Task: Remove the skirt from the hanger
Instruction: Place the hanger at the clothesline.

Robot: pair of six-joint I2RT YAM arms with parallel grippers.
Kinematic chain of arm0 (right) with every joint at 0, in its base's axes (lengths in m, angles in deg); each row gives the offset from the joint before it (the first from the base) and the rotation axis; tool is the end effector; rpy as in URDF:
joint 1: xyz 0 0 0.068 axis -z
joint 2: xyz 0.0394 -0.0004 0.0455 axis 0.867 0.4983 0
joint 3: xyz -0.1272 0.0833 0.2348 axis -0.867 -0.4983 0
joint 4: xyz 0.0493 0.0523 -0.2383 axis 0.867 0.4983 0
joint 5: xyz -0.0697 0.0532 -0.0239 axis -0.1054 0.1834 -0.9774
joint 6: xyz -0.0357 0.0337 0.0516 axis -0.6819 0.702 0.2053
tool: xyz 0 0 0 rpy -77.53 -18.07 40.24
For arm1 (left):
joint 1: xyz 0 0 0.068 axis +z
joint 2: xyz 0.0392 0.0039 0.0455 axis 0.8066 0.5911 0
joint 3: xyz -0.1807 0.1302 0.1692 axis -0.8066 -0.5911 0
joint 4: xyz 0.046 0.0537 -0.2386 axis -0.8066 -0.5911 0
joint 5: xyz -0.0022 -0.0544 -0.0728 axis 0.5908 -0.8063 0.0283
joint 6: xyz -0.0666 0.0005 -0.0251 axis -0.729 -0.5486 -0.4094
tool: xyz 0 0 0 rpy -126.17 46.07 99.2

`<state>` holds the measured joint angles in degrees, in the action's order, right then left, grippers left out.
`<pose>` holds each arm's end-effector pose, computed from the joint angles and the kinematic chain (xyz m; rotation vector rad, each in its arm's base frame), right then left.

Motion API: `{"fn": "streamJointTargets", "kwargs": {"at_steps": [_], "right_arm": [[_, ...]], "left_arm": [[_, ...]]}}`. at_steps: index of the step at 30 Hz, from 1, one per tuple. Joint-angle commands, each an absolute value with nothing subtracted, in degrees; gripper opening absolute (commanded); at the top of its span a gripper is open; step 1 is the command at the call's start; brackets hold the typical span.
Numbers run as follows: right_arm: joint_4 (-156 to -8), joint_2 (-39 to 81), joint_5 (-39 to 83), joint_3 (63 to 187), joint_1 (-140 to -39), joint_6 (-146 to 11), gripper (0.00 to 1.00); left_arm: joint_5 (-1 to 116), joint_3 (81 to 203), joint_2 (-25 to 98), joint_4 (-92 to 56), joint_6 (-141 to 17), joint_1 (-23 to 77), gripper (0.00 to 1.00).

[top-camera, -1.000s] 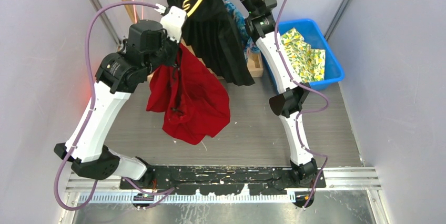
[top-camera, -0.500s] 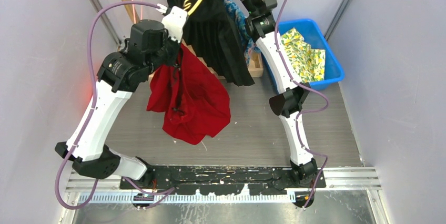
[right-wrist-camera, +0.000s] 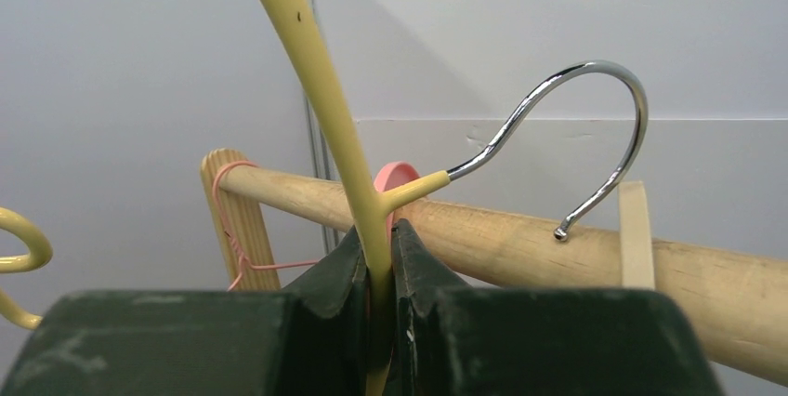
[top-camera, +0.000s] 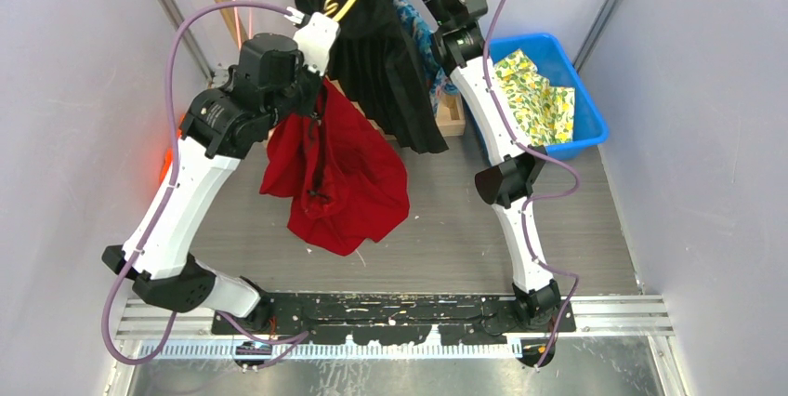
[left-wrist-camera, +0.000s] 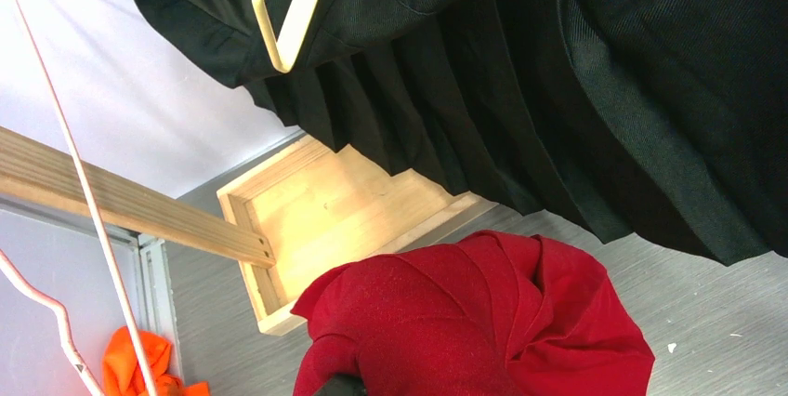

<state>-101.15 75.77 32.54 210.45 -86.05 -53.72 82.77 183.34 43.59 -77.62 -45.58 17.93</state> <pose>0.4343 0.2321 0.5448 -0.3543 0.8163 0.8943 0.2259 -0.1421 0.4963 0.5199 1.9393 -0.0459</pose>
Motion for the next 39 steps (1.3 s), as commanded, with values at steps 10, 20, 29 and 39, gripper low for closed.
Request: {"fn": "streamJointTargets", "kwargs": {"at_steps": [10,20,29,39], "right_arm": [[-104.38,77.73,26.03,212.21,-86.06,-57.1,0.01],[-104.34,79.69,22.62,211.59,-85.15,-57.68,0.01],[-102.3,81.32,21.97,211.57,-84.31,-57.16,0.01],[-97.94,82.88,22.84,209.69,-83.61,-54.96,0.01]], "left_arm": [[84.69,185.35,42.99,-72.56,-44.02,17.91,0.0],[85.07,184.9,43.85,-72.52,-43.72,17.99,0.0],[85.04,184.09,44.58,-71.92,-43.41,17.96,0.0],[85.74,183.34,44.38,-71.99,-43.02,18.0,0.0]]}}
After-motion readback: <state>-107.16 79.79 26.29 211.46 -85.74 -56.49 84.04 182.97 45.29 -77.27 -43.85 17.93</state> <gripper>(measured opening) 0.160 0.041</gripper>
